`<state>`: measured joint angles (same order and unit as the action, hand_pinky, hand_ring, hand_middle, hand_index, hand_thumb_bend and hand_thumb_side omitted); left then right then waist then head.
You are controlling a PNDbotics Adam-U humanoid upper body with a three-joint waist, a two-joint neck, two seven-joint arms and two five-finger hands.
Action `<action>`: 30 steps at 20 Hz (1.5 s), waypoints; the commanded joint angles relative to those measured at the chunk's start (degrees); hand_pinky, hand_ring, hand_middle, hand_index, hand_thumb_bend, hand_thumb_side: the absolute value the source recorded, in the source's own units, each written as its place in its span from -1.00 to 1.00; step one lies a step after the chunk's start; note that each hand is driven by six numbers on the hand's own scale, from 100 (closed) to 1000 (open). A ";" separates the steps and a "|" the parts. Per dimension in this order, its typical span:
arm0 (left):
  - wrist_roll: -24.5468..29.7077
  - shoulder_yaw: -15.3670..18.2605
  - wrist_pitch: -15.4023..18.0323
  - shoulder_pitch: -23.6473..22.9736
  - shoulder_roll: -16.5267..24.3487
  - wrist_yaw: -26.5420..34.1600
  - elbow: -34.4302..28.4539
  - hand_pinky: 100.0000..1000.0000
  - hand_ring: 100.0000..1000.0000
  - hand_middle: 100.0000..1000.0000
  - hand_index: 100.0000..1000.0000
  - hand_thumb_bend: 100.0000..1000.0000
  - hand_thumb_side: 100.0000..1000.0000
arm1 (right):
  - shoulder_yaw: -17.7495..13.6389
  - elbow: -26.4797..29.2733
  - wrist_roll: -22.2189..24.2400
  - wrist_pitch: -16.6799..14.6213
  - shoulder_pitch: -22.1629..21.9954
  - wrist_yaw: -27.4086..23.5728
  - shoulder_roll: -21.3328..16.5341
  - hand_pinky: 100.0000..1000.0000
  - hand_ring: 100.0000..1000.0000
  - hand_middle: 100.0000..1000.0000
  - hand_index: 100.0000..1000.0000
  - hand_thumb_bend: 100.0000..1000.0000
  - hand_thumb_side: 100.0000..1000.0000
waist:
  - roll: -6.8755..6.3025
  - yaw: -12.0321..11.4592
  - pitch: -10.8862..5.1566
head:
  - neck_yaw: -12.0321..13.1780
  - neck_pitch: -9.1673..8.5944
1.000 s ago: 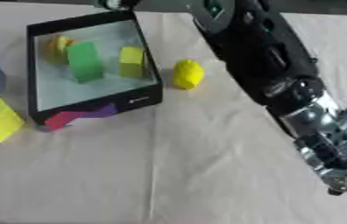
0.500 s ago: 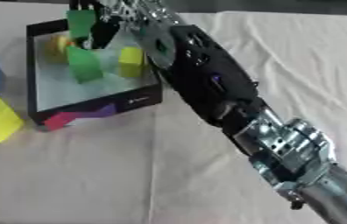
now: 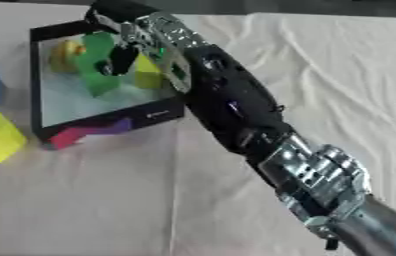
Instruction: Pick up objects on the table and place them in the box.
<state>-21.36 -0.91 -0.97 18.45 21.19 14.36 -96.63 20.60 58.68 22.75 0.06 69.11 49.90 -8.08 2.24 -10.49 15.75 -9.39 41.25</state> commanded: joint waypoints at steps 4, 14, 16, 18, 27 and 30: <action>-0.02 0.40 -0.03 -0.11 1.12 -0.50 -0.90 0.41 0.52 0.44 0.55 -1.00 0.56 | -1.75 2.50 2.45 1.39 2.26 -2.37 -2.92 0.73 0.74 0.69 0.86 -0.58 -1.00 | -0.79 0.35 -1.63 | 0.49 -0.41; -0.13 0.67 -0.12 -0.42 1.41 -0.66 -0.75 0.41 0.52 0.43 0.55 -1.00 0.56 | -2.54 5.20 2.31 1.82 2.53 -7.12 -6.25 0.68 0.65 0.53 0.79 -0.54 -1.00 | -0.45 1.02 -1.88 | 0.97 -0.26; -0.51 1.10 -0.03 -0.92 1.81 -0.77 -0.71 0.41 0.52 0.43 0.55 -1.00 0.56 | -2.50 8.19 2.95 2.86 2.68 -9.70 -9.98 0.68 0.64 0.49 0.74 -0.56 -0.95 | -0.16 1.72 -2.17 | 1.80 0.13; -0.90 1.52 0.08 -1.50 2.34 -0.92 -0.69 0.41 0.52 0.43 0.55 -1.00 0.56 | -2.26 10.97 5.09 3.83 2.20 -12.74 -15.18 0.69 0.68 0.53 0.75 -0.58 -0.87 | 0.19 2.49 -2.46 | 2.76 0.44; -1.56 2.28 0.05 -3.05 3.58 -1.45 -0.63 0.41 0.52 0.43 0.55 -1.00 0.56 | -1.22 18.87 14.12 6.60 -6.80 -22.04 -30.85 0.71 0.70 0.56 0.82 -0.61 -0.81 | 0.76 4.07 -2.67 | 4.02 0.56; -1.63 2.42 0.03 -3.09 3.67 -1.51 -0.67 0.41 0.52 0.43 0.55 -1.00 0.56 | -0.94 21.65 14.64 7.45 -9.49 -23.66 -32.22 0.70 0.70 0.56 0.82 -0.64 -0.86 | 0.88 4.17 -2.70 | 4.08 0.47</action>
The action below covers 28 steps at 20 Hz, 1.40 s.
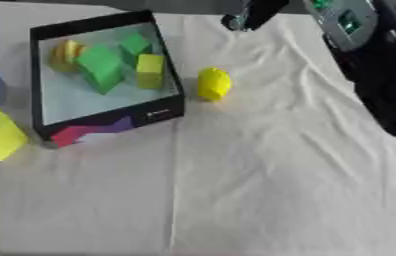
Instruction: Pick up objects on the table and place them in the box.
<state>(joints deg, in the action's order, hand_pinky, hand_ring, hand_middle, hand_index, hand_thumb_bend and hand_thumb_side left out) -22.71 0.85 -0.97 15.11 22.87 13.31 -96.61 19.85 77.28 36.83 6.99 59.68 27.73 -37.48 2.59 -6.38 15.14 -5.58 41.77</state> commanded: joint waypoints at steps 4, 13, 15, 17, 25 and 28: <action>-0.45 0.81 0.03 0.29 2.09 -0.42 -0.72 0.41 0.52 0.43 0.55 -1.00 0.56 | 0.21 9.55 -1.40 2.90 -4.62 -1.64 -3.21 0.70 0.70 0.58 0.83 -0.64 -0.88 | 0.71 0.17 -2.12 | 0.63 0.06; -0.32 0.77 -0.13 0.04 2.26 -0.57 -0.65 0.41 0.52 0.43 0.54 -1.00 0.57 | 0.91 16.48 -9.11 13.56 -13.09 1.42 0.19 0.69 0.67 0.55 0.83 -0.76 -0.96 | 0.72 0.49 -1.90 | 0.86 -0.01; -0.31 0.74 -0.17 -0.01 2.27 -0.58 -0.59 0.41 0.52 0.43 0.54 -1.00 0.57 | 1.26 17.04 -10.55 15.52 -14.04 2.19 1.15 0.69 0.66 0.54 0.83 -0.78 -0.95 | 0.65 0.54 -1.85 | 0.74 -0.06; -0.25 0.67 -0.19 -0.02 2.28 -0.61 -0.56 0.41 0.52 0.43 0.54 -1.00 0.57 | 1.68 16.98 -11.30 16.74 -14.55 2.78 1.86 0.69 0.67 0.55 0.83 -0.78 -0.91 | 0.64 0.58 -1.85 | 0.67 -0.08; -0.15 0.56 -0.23 -0.05 2.22 -0.67 -0.60 0.42 0.53 0.43 0.54 -1.00 0.57 | 2.75 13.88 -13.56 18.42 -14.90 3.73 5.88 0.69 0.67 0.55 0.82 -0.87 -0.79 | 0.50 0.55 -1.72 | 0.29 -0.33; -0.11 0.54 -0.25 0.02 2.14 -0.64 -0.62 0.42 0.53 0.43 0.54 -1.00 0.57 | 3.28 12.24 -13.74 18.33 -14.41 4.15 7.38 0.70 0.69 0.56 0.84 -0.86 -0.72 | 0.46 0.46 -1.68 | 0.01 -0.19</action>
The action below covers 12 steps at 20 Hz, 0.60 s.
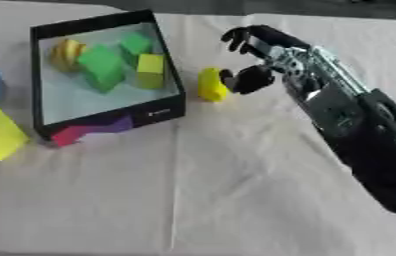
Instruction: Pick up objects on the table and place them in the box.
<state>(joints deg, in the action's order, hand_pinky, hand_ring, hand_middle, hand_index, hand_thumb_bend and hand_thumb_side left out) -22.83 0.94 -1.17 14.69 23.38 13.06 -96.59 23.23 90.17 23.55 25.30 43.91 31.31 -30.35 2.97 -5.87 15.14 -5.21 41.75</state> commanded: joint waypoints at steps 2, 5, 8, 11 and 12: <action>0.07 0.43 -0.06 0.47 1.61 -0.37 -0.64 0.42 0.53 0.43 0.54 -1.00 0.58 | 0.01 -1.55 -0.49 -0.22 1.55 0.71 0.92 0.71 0.69 0.56 0.85 -0.83 -0.69 | 0.08 -0.09 -1.66 | -0.49 -0.23; 0.19 0.38 -0.06 0.51 1.58 -0.34 -0.67 0.42 0.53 0.43 0.54 -1.00 0.58 | 0.14 -3.11 -0.60 -0.84 1.46 1.46 1.44 0.73 0.69 0.57 0.85 -0.73 -0.65 | 0.06 -0.17 -1.61 | -0.71 -0.35; 0.45 0.23 -0.06 0.53 1.51 -0.31 -0.72 0.42 0.53 0.43 0.54 -1.00 0.58 | 0.12 -5.46 -0.67 -2.07 1.46 3.32 2.02 0.76 0.70 0.58 0.86 -0.53 -0.80 | -0.01 -0.26 -1.55 | -0.89 -0.51; 0.56 0.24 -0.08 0.53 1.41 -0.32 -0.72 0.42 0.53 0.43 0.54 -1.00 0.58 | 0.02 -7.81 -0.54 -3.69 1.48 5.08 2.70 0.78 0.71 0.58 0.86 -0.41 -0.94 | -0.10 -0.41 -1.46 | -0.99 -0.54; 0.56 0.25 -0.08 0.55 1.36 -0.32 -0.74 0.42 0.54 0.43 0.54 -1.00 0.59 | -0.04 -8.53 -0.57 -4.22 1.50 5.66 2.92 0.79 0.72 0.58 0.86 -0.40 -0.94 | -0.13 -0.48 -1.43 | -1.01 -0.53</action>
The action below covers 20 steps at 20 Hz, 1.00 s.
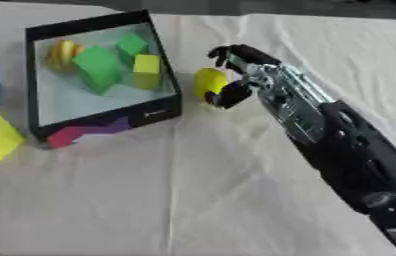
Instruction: Pick up objects on the table and place them in the box.
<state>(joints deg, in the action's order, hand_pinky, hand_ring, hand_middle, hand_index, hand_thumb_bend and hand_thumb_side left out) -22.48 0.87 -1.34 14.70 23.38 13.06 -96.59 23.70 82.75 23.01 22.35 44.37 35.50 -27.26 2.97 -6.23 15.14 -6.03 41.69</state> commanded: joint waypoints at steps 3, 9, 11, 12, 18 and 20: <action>0.25 0.28 0.09 0.69 1.24 -0.30 -0.80 0.42 0.54 0.42 0.54 -1.00 0.59 | -0.81 -3.57 -0.35 -2.59 1.06 2.81 0.57 0.79 0.72 0.58 0.86 -0.43 -0.83 | -0.17 -0.34 -1.36 | -0.20 -0.46; 0.35 0.14 0.03 0.86 1.04 -0.29 -0.85 0.43 0.54 0.42 0.54 -1.00 0.59 | -1.09 -6.91 -1.35 -3.71 1.50 3.42 1.86 0.78 0.71 0.57 0.86 -0.48 -0.76 | -0.28 -0.70 -1.13 | -0.13 -0.57; 0.46 0.02 -0.01 0.89 0.99 -0.31 -0.85 0.43 0.54 0.42 0.54 -1.00 0.59 | -1.20 -7.84 -2.05 -3.76 1.77 3.52 2.41 0.74 0.66 0.53 0.83 -0.57 -0.76 | -0.36 -0.77 -1.04 | -0.11 -0.69; 0.56 -0.08 -0.05 0.90 0.97 -0.35 -0.84 0.43 0.54 0.42 0.54 -1.00 0.60 | -1.31 -8.19 -2.81 -3.45 1.92 3.51 2.71 0.73 0.65 0.52 0.82 -0.58 -0.76 | -0.40 -0.79 -1.00 | -0.08 -0.75; 0.72 -0.01 -0.07 0.89 0.88 -0.43 -0.87 0.43 0.54 0.42 0.54 -1.00 0.60 | -1.38 -7.61 -10.77 0.13 2.64 1.79 2.82 0.43 0.32 0.14 0.48 -0.85 -0.95 | -0.41 -0.90 -0.96 | -0.11 -1.05; 0.71 -0.01 -0.07 0.86 0.97 -0.45 -0.87 0.43 0.54 0.42 0.54 -1.00 0.60 | -1.14 -6.73 -12.14 0.98 2.71 1.08 2.38 0.40 0.27 0.10 0.44 -0.94 -0.96 | -0.32 -0.83 -1.05 | -0.13 -0.97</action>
<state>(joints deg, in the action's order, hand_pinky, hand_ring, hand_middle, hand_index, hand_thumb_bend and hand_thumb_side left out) -21.87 0.51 -1.47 15.02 23.29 12.99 -96.60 22.76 74.52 12.13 22.82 45.88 37.14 -23.53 2.95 -7.09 15.16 -6.10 41.43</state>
